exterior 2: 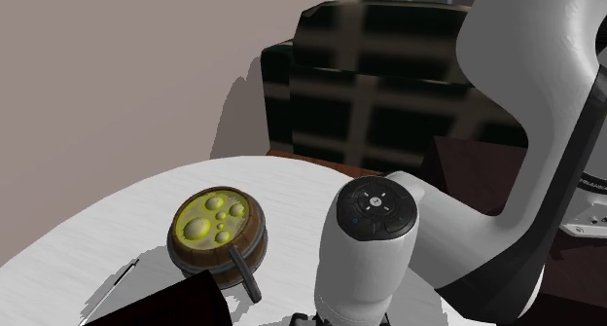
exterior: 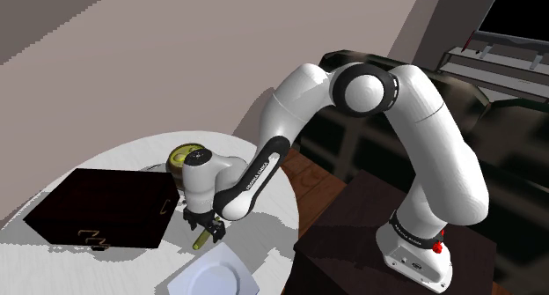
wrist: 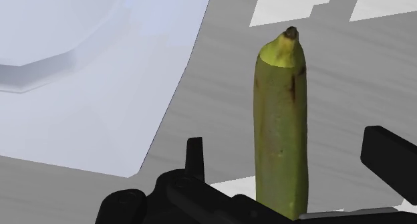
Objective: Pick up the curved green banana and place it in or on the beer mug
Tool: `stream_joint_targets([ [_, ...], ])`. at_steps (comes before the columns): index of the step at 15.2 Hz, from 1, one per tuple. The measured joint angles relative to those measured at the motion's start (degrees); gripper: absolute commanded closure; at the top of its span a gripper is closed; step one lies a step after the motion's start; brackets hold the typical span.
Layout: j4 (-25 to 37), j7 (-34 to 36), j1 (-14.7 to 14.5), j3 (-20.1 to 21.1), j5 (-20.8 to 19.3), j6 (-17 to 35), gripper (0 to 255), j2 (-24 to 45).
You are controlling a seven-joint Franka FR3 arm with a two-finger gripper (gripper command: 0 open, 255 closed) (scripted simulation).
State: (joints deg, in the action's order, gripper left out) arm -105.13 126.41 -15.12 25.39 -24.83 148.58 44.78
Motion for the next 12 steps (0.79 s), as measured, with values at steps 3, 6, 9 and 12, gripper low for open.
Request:
stream_joint_targets([
  [3, 0.00, 0.00, 0.00, 0.00, 0.00, 0.00, 255, 0.00],
  [6, 0.00, 0.00, 0.00, 0.00, 0.00, 0.00, 255, 0.00],
  [9, 0.00, 0.00, 0.00, 0.00, 0.00, 0.00, 255, 0.01],
  [12, -0.24, -0.25, 0.37, 0.40, 0.32, -0.53, 255, -0.73],
])
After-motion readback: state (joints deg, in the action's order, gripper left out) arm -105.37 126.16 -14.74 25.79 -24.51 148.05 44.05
